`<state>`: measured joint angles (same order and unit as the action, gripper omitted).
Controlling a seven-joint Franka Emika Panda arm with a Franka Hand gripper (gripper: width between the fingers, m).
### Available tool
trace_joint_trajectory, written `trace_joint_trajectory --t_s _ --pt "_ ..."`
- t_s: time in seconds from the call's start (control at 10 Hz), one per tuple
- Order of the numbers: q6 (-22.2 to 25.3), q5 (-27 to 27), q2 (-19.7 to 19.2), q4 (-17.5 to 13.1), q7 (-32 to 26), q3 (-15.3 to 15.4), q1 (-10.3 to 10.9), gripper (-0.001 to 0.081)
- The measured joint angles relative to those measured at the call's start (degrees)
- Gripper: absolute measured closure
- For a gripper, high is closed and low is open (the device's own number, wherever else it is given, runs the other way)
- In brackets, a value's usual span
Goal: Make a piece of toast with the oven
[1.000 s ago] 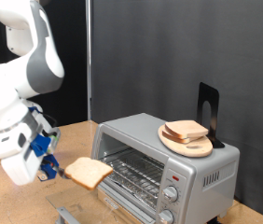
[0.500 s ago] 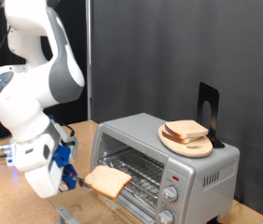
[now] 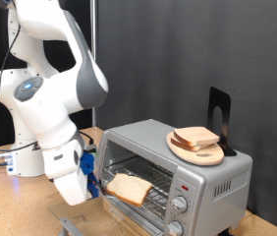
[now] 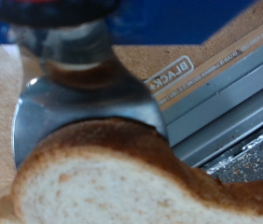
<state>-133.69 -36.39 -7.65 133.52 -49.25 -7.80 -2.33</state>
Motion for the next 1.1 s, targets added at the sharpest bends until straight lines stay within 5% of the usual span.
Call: trace_joint_trajectory --t_s 0.5,1.1 --pt "-3.5 0.3 1.3 4.4 0.6 2.7 2.5 0.0411" --pt "-7.3 7.9 4.0 9.6 4.9 2.2 2.1 0.0411"
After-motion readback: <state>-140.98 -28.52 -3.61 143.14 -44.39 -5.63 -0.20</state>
